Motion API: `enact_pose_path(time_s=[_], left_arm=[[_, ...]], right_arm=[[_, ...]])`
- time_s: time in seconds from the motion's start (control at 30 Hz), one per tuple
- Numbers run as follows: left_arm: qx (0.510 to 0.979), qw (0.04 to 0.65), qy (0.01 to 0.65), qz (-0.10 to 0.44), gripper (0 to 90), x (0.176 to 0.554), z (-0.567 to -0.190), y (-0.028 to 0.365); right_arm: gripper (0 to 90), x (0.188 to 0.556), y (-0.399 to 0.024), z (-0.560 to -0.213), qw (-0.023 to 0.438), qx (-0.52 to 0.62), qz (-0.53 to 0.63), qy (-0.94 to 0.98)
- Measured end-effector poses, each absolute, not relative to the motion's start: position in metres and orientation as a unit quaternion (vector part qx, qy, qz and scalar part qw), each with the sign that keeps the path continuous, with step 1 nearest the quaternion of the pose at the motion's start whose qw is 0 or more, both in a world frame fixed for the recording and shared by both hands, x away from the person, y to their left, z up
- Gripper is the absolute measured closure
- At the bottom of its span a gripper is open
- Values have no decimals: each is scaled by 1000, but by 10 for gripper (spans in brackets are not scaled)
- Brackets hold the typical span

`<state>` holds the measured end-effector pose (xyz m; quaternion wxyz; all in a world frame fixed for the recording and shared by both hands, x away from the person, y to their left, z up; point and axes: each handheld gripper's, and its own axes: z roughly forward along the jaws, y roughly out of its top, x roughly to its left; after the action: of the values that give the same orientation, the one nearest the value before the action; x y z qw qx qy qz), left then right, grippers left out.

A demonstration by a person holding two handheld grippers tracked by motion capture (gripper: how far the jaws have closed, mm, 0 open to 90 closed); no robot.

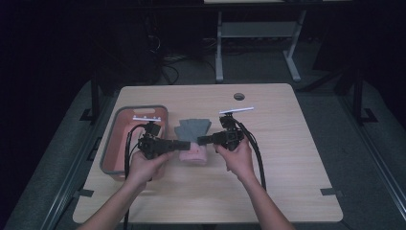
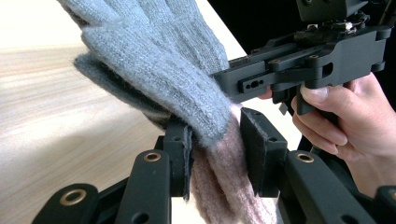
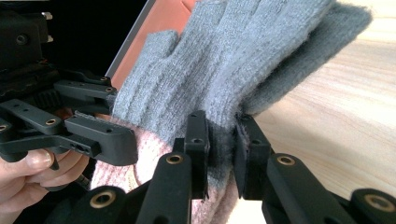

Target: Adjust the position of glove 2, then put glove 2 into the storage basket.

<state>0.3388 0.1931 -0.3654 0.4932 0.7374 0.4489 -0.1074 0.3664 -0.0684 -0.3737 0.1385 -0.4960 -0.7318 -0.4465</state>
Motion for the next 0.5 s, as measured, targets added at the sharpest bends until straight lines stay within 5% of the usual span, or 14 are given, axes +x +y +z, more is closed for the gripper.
enact_pose_path(time_s=[0.5], left_arm=[[728,503,456,-95,649,339,-358,219]], right_arm=[[773,376,-43,-363,139,-479,-448,-742]])
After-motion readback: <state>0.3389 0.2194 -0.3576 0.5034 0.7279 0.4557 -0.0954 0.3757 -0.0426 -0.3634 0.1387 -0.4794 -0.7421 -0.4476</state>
